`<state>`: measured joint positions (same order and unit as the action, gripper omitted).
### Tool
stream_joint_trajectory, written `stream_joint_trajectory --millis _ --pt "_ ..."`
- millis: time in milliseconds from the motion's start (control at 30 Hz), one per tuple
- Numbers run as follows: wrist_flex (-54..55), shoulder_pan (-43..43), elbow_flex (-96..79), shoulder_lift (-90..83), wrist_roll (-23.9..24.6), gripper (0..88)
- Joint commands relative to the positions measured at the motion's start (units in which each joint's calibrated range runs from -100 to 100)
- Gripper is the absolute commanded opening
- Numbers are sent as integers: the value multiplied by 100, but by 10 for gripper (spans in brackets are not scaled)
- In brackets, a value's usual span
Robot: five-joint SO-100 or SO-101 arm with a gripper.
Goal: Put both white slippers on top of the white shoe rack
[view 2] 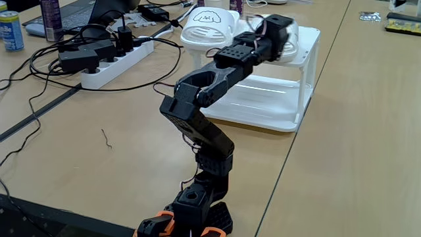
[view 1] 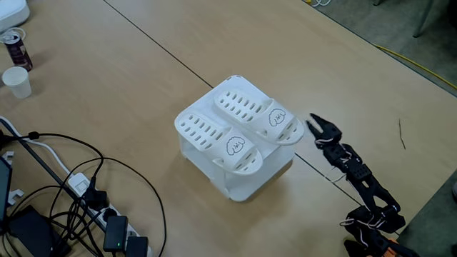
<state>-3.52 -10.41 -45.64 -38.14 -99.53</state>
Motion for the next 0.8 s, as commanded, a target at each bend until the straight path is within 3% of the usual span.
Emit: stream_joint_trajectory --millis 0,767 --pt "50 -316 -68 -153 -47 8" --pt "59 -291 -474 403 -47 8"
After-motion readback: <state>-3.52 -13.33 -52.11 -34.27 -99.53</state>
